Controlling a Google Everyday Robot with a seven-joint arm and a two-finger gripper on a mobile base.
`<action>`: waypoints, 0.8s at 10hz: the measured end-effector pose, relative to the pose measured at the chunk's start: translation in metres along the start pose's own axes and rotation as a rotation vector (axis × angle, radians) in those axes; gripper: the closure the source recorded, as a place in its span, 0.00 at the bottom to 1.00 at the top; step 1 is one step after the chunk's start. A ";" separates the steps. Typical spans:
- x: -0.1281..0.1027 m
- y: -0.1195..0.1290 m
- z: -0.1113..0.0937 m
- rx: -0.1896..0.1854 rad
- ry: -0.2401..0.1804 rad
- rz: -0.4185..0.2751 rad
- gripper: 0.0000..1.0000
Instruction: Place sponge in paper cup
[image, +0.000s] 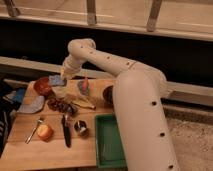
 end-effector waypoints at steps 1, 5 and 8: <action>0.001 0.004 0.006 -0.020 0.009 0.001 1.00; 0.009 0.005 0.025 -0.074 0.050 0.035 0.78; 0.013 0.002 0.032 -0.080 0.070 0.063 0.48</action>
